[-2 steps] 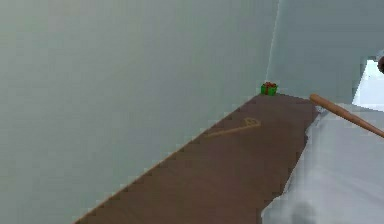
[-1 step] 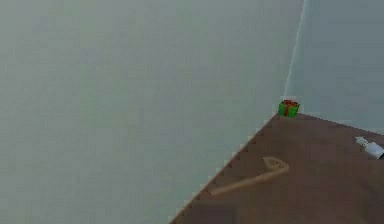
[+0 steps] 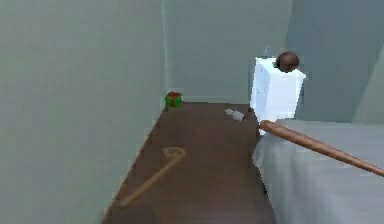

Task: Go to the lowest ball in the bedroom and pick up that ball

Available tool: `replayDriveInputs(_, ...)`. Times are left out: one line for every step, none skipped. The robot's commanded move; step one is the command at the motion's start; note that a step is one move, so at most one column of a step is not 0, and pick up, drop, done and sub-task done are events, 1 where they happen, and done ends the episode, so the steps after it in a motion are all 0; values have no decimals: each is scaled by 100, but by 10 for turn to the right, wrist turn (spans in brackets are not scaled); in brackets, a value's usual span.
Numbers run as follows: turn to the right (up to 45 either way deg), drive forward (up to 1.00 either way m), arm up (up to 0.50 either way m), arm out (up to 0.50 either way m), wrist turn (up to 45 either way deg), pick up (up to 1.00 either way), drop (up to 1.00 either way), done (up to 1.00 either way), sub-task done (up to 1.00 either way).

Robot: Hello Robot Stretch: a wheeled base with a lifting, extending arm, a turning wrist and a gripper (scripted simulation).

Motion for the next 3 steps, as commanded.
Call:
replayDriveInputs(0,100,0,0,0,0,0,0,0)
replayDriveInputs(0,55,0,0,0,0,0,0,0)
replayDriveInputs(450,0,0,0,0,0,0,0,0)
